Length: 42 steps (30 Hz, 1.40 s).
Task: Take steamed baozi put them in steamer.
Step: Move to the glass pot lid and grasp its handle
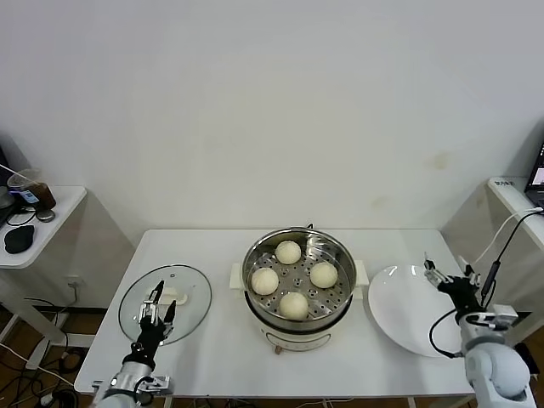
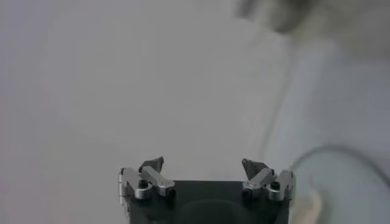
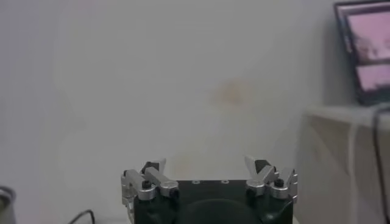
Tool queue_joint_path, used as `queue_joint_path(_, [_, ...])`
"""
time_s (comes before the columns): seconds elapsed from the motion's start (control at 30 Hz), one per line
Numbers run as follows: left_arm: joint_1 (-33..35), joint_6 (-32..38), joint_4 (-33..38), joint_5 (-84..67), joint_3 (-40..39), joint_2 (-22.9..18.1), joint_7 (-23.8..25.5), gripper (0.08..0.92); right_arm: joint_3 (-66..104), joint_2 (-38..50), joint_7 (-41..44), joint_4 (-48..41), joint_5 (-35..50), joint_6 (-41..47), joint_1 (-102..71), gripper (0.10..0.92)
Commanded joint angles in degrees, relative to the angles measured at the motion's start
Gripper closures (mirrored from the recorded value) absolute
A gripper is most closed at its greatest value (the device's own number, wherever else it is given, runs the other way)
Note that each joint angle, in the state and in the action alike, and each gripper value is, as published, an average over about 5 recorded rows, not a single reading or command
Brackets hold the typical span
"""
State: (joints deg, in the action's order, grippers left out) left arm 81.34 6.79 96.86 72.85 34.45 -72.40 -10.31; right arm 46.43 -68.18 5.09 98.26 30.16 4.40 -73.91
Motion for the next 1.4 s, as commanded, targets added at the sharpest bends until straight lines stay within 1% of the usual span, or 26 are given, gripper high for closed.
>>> queue_joint_path(0.03, [-4.8,-4.0,-8.9,14.7,-0.5,6.1,2.0,0.177,1.8,-2.9,-2.2,0.1,-1.3,-1.2,-3.7,0.203])
queue_joint_path(0.13, [-5.5,-7.0,-8.8,14.6,-1.0,5.0,2.2,0.177,1.5,-2.9,-2.2,-0.1,-1.6,-1.2,-3.3,0.203])
queue_joint_path(0.23, [-7.0,-9.5,-10.2,14.4,-1.6,4.1,1.6,0.177,1.6,-2.9,-2.2,-0.1,-1.8,-1.1,-3.2,0.203])
queue_joint_path(0.33, [-8.7,-11.2,-12.0,14.1,-2.0,3.4,1.0,0.177,1.6,-2.8,-2.2,-0.2,-2.0,-1.1,-3.2,0.203])
queue_joint_path(0.5, [-10.8,-13.0,-13.7,13.5,-2.4,2.7,1.6,0.177,1.5,-3.0,-2.2,-0.3,-2.4,-1.2,-3.3,0.203])
queue_joint_path(1.03, [-14.0,-13.0,-17.9,11.1,-3.2,2.9,1.9,0.177,1.2,-3.7,-2.1,-1.8,-3.3,-1.7,-2.7,0.203])
queue_joint_path(1.4, [-14.5,-12.5,-17.6,9.0,-4.4,2.6,2.3,0.177,1.3,-4.2,-2.1,-2.2,-3.7,-1.8,-2.7,0.203])
